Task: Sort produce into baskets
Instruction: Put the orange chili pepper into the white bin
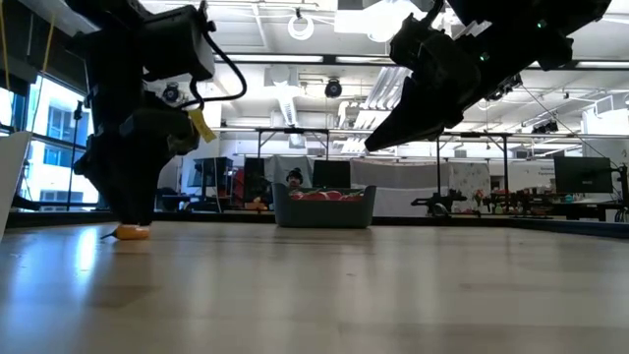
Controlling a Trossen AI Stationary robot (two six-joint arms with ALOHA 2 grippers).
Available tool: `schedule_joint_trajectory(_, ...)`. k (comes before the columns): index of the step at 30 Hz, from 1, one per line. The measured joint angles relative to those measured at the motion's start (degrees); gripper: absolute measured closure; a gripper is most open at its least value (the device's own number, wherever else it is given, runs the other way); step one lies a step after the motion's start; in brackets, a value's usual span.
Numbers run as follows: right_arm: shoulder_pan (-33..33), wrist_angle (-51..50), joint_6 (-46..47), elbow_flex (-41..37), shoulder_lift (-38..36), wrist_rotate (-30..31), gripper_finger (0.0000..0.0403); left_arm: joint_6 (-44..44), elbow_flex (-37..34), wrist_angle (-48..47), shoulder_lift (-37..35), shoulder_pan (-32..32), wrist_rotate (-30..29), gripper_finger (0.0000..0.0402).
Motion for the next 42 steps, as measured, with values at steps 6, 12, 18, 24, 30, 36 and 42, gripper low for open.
schedule_joint_trajectory(6, 0.0, 0.02, -0.17, 0.0, 0.0, 0.04, 0.0403, 0.61, 0.0, 0.58, 2.22, 0.0, 0.38, 0.0247)
schedule_joint_trajectory(12, 0.0, 0.02, -0.19, 0.0, 0.0, 0.07, 0.0403, 2.63, 0.0, 1.31, 2.28, -0.24, 0.05, 0.029)
schedule_joint_trajectory(18, 0.0, 0.02, -0.22, 0.0, 0.0, 0.07, 0.0403, 7.23, 0.0, 1.25, 2.25, -0.61, 0.01, 0.036)
schedule_joint_trajectory(24, 0.0, 0.02, -0.23, 0.0, 0.0, 0.04, 0.0403, 11.98, 0.82, -0.06, 1.19, -0.65, 1.14, 0.0396)
schedule_joint_trajectory(30, 0.0, 0.28, -0.19, 0.0, 0.0, 0.35, 0.0403, 19.94, 5.51, -4.41, -3.28, -1.95, 1.03, 0.0395)
schedule_joint_trajectory(36, 0.0, 0.48, -0.12, 0.0, 0.0, 0.37, 0.0403, 23.03, 7.85, -5.18, -10.13, -7.25, 1.18, 0.0398)
schedule_joint_trajectory(42, 0.0, 0.46, -0.27, 0.0, 0.0, 0.41, 0.0403, 20.71, 8.07, -5.24, -17.31, -15.45, 2.94, 0.0398)
